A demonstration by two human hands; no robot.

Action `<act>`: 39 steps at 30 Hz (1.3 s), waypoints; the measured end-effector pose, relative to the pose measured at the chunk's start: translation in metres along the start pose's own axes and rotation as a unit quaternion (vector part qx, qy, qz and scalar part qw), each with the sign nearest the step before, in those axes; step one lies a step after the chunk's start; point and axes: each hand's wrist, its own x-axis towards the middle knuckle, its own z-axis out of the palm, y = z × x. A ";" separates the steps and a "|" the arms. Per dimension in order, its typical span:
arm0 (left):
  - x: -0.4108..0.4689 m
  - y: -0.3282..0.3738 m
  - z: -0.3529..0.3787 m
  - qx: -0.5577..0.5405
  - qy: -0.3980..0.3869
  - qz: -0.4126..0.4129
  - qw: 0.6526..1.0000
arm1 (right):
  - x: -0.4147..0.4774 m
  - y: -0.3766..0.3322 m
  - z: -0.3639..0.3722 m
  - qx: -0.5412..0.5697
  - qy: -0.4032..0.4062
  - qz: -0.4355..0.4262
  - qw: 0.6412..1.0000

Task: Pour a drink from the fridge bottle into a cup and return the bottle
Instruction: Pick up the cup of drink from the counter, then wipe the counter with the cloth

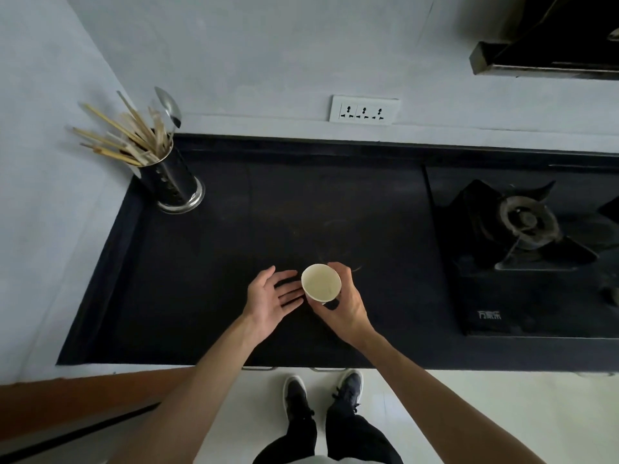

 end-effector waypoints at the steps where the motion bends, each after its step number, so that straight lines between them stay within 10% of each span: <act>1: 0.001 -0.001 0.001 0.013 -0.002 0.003 1.000 | 0.001 0.001 0.000 -0.003 -0.001 0.002 1.000; 13: 0.002 0.010 0.003 0.280 -0.045 0.110 0.953 | 0.010 0.004 -0.015 -0.046 -0.145 0.054 0.987; 29: -0.013 0.107 0.110 0.773 -0.042 0.349 0.527 | 0.066 -0.047 -0.141 -0.344 -0.179 0.065 0.919; 39: -0.059 0.124 0.175 0.820 0.006 0.417 0.392 | 0.062 -0.097 -0.218 -0.448 -0.059 0.025 0.892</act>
